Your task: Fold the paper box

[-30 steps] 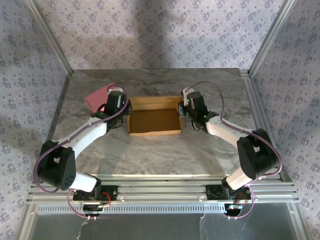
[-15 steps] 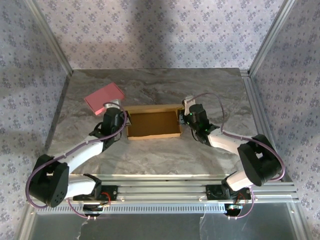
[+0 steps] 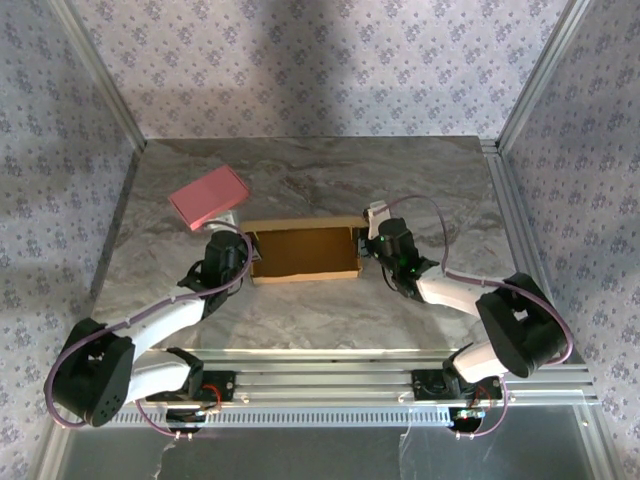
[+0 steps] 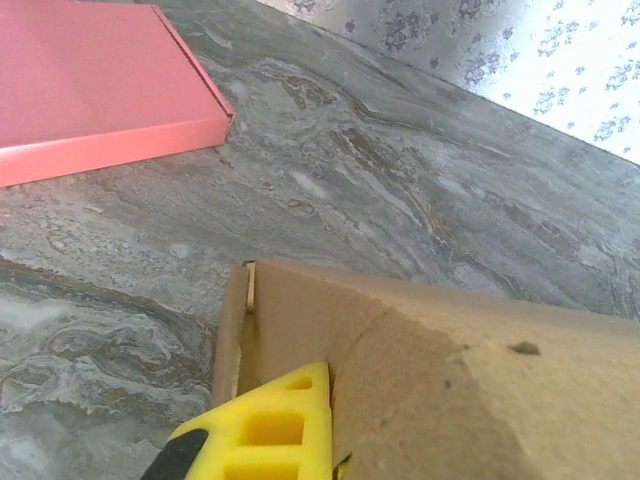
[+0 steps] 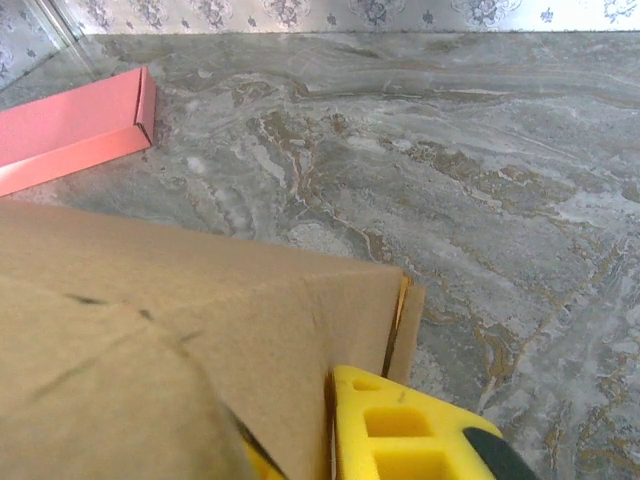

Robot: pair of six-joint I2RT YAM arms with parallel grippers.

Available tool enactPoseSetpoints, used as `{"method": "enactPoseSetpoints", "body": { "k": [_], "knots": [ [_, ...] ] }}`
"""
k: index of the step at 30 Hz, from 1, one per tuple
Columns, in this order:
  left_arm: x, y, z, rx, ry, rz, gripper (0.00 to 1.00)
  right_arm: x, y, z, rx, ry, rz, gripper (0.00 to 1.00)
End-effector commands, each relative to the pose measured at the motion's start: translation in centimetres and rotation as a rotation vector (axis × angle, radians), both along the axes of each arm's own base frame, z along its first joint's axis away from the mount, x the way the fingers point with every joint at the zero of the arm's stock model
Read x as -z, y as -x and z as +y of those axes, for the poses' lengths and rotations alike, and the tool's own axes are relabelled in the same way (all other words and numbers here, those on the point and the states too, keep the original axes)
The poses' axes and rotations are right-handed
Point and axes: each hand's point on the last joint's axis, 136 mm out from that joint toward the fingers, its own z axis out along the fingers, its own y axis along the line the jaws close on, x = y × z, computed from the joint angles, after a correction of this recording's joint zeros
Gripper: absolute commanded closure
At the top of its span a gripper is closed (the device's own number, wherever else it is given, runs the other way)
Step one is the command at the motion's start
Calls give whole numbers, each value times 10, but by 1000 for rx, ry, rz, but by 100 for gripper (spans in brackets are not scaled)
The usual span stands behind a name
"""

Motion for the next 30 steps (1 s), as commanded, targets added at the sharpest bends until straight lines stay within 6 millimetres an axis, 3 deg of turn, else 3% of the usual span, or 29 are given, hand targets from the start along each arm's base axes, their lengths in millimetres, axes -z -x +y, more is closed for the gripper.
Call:
{"method": "enactPoseSetpoints", "body": {
  "k": [1, 7, 14, 24, 27, 30],
  "knots": [
    [36, 18, 14, -33, -50, 114, 98, 17, 6, -16, 58, 48, 67, 80],
    [40, 23, 23, -26, -143, 107, 100, -5, 3, -18, 76, 45, 65, 73],
    [45, 26, 28, -22, -180, 108, 100, -24, 18, -22, 84, -29, 93, 47],
    [44, 22, 23, -23, -202, 105, 100, -50, 58, -17, 31, -153, 165, 38],
    [43, 20, 22, -26, -222, 108, 100, -66, 68, -19, 27, -171, 144, 38],
    [41, 19, 21, -31, -240, 108, 100, -97, 72, -27, 55, -210, 103, 38]
  ]
}}
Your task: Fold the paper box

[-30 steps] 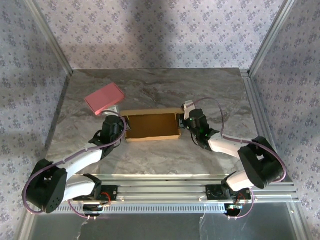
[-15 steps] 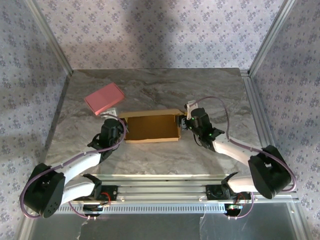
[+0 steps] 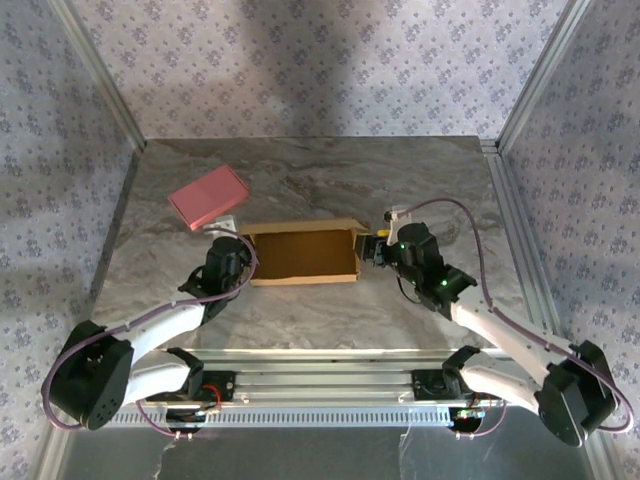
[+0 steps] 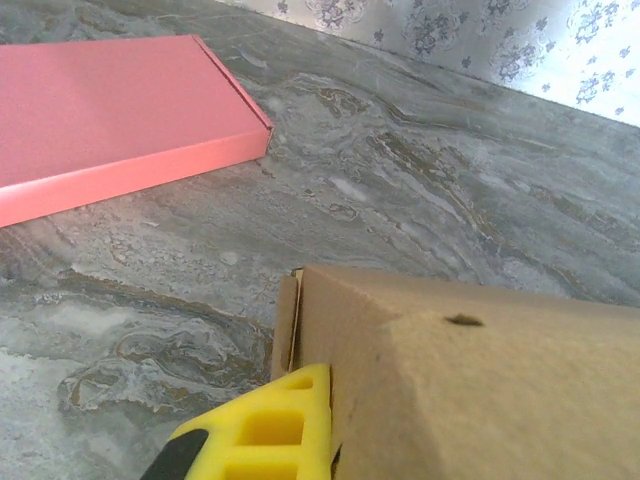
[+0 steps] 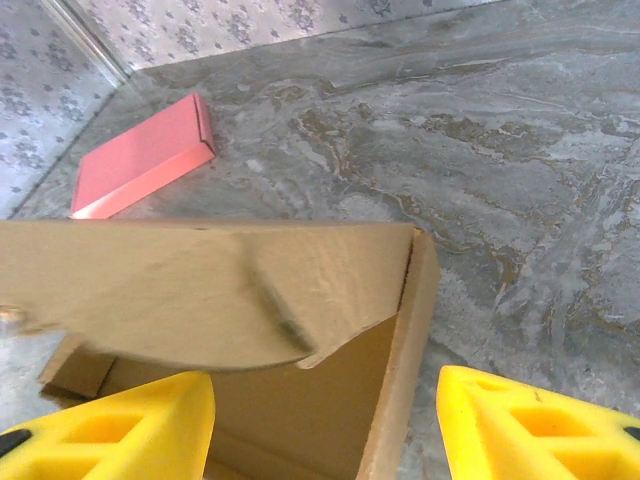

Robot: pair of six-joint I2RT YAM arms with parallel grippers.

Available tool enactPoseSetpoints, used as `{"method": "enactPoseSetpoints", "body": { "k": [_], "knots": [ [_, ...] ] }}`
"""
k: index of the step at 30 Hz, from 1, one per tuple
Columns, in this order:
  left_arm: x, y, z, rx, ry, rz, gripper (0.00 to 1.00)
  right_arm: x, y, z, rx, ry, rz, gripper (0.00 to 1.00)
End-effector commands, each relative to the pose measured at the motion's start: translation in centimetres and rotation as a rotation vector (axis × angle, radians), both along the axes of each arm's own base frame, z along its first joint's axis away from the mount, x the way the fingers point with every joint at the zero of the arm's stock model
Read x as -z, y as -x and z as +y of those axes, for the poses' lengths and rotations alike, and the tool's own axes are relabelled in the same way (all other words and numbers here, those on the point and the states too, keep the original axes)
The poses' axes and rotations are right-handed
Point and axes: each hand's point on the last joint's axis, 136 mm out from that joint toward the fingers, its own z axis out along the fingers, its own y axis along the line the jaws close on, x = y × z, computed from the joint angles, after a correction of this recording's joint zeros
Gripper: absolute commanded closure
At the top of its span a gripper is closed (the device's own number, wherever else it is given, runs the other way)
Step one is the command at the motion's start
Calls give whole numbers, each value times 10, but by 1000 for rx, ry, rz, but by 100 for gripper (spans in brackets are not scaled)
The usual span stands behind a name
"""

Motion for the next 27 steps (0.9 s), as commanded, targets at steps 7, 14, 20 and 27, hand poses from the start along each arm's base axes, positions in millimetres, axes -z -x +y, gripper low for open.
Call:
{"method": "enactPoseSetpoints", "body": {
  "k": [7, 14, 20, 27],
  "knots": [
    [32, 12, 10, -13, -120, 130, 100, -83, -9, -31, 232, -180, 71, 41],
    [28, 10, 7, -6, -120, 121, 100, -73, -48, -12, 340, -367, 442, 36],
    [28, 9, 5, -7, -120, 120, 100, -42, -66, 2, 387, -371, 712, 36],
    [28, 9, 1, -3, -118, 116, 100, -7, -57, 18, 368, -369, 847, 39]
  ]
}}
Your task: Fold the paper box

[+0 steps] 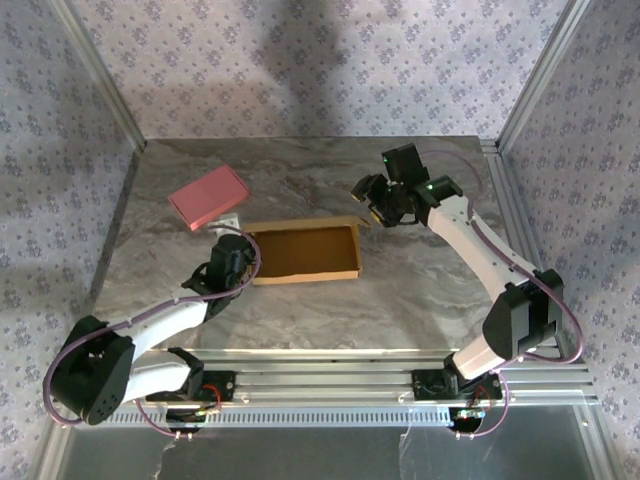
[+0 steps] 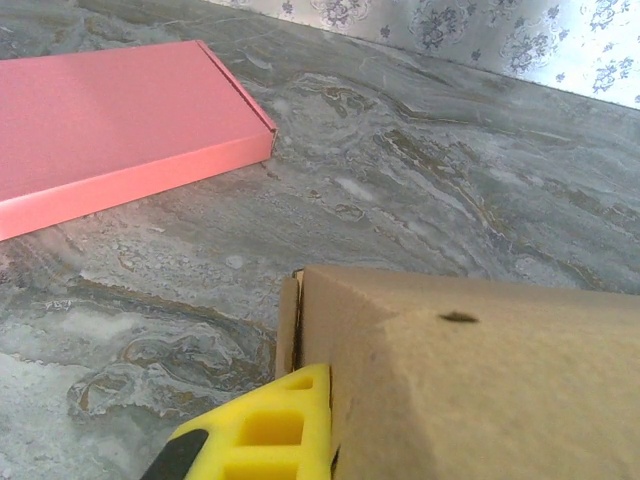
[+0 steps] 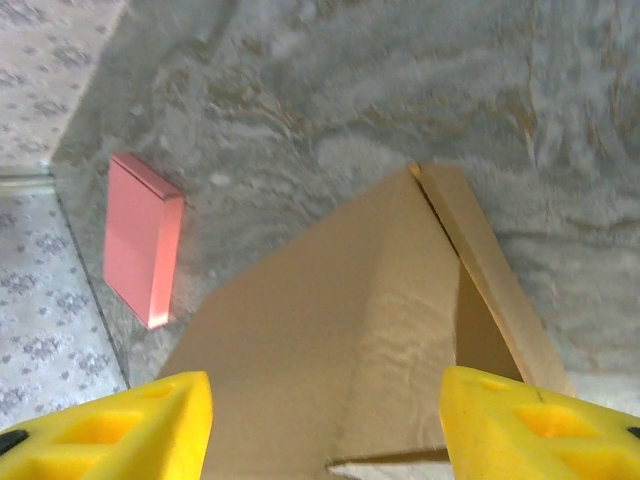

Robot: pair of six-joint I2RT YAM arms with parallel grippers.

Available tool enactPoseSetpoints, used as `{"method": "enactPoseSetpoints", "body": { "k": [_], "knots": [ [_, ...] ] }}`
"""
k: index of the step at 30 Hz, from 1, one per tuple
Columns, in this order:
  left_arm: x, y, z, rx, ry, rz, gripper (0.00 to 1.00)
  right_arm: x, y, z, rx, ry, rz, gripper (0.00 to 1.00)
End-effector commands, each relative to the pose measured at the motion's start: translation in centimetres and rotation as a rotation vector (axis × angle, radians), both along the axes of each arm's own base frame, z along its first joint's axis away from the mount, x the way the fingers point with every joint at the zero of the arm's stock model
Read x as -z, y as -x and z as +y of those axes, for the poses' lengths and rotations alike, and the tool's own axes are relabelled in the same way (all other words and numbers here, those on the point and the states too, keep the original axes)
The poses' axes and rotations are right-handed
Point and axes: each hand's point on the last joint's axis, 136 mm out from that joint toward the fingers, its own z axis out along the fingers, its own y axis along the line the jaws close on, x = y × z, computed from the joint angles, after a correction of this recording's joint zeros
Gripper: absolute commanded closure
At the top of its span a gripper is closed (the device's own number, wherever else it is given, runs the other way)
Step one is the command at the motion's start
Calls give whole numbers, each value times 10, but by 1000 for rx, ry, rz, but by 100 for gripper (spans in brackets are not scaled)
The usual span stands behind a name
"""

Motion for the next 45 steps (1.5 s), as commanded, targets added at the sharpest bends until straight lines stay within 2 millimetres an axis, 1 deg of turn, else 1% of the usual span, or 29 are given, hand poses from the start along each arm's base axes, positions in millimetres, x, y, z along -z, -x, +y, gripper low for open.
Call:
{"method": "enactPoseSetpoints", "body": {
  "k": [1, 4, 7, 12, 19, 24, 27, 31, 33, 37, 39, 42, 45],
  "knots": [
    [29, 11, 4, 3, -73, 109, 100, 14, 14, 10, -9, -53, 94, 39],
    [30, 11, 3, 4, -72, 112, 100, 21, 11, 15, -38, -41, 114, 43],
    [31, 11, 1, 8, -75, 115, 100, 30, 13, 23, -64, -45, 138, 46],
    [33, 12, 0, 4, -69, 121, 100, 45, 25, 28, -86, -34, 189, 50],
    [43, 19, -2, -5, -52, 151, 100, 66, 35, 24, -108, 7, 215, 62],
    [51, 29, -1, -7, -48, 187, 99, 81, 46, 16, -138, 63, 233, 66],
    [51, 36, 1, -8, -32, 206, 91, 85, 50, 14, -152, 86, 225, 67],
    [52, 50, 6, -10, 3, 235, 74, 88, 52, 13, -177, 121, 215, 67],
    [51, 57, 10, -14, 25, 246, 68, 90, 53, 13, -187, 132, 213, 68],
    [47, 76, 21, -31, 64, 265, 49, 91, 55, 13, -205, 154, 209, 67],
    [42, 86, 27, -40, 81, 276, 45, 93, 56, 13, -215, 166, 212, 67],
    [28, 102, 40, -84, 114, 303, 38, 96, 58, 12, -221, 181, 219, 67],
    [3, 114, 50, -128, 166, 312, 31, 97, 59, 11, -223, 188, 220, 66]
  ]
}}
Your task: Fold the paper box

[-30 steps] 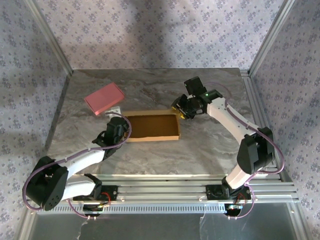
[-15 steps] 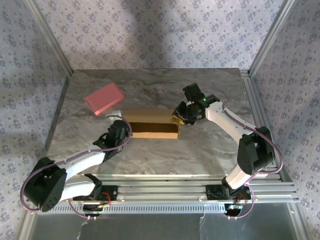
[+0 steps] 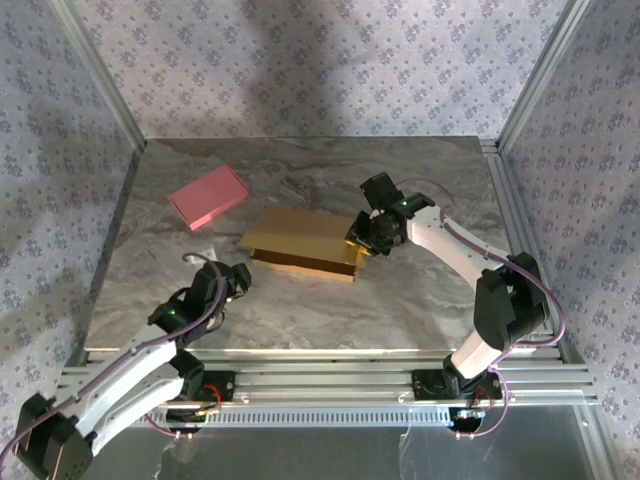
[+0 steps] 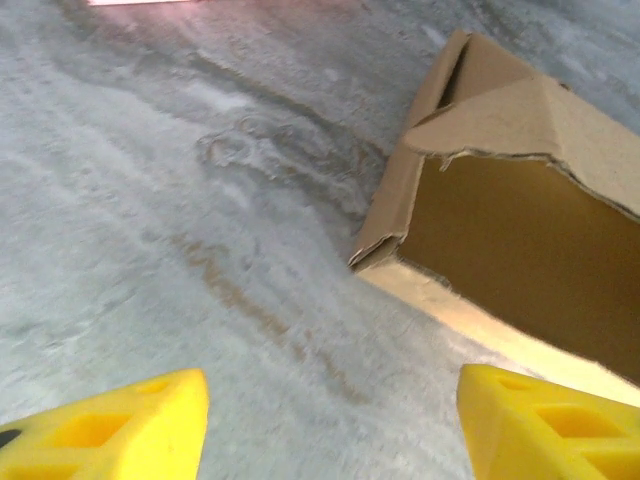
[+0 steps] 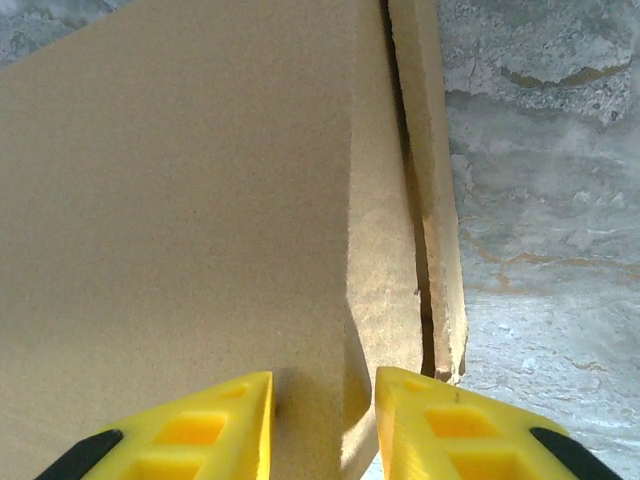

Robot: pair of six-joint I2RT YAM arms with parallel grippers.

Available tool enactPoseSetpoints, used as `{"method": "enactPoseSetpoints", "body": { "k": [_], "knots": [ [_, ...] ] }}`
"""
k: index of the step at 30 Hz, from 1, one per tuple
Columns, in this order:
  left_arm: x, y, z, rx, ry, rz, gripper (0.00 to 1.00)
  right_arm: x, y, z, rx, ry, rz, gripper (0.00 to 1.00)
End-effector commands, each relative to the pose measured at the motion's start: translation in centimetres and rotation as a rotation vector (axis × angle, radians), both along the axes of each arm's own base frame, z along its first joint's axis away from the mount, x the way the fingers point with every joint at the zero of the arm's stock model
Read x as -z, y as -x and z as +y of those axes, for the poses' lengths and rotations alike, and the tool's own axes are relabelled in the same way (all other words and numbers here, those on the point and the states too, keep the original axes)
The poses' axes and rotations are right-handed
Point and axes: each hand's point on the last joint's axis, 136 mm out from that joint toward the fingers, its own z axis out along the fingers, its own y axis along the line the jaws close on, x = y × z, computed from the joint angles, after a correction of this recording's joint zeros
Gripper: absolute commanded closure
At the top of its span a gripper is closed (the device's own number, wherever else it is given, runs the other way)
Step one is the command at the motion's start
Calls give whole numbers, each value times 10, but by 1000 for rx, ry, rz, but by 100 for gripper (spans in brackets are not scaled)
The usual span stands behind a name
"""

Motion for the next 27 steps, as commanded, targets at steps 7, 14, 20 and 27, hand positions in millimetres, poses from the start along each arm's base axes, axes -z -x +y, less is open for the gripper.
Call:
{"method": "enactPoseSetpoints", "body": {
  "k": [7, 14, 20, 27],
  "knots": [
    [-78, 5, 9, -64, 68, 177, 31, 7, 7, -8, -30, 67, 20, 64],
    [-63, -53, -22, 55, 93, 417, 32, 11, 5, -6, -43, 63, 19, 64],
    [-35, -88, -42, 117, 106, 439, 42, 13, 2, -4, -51, 68, 18, 64],
    [2, -74, -32, 93, 58, 521, 62, 17, 0, -6, -56, 75, 23, 65]
  ]
}}
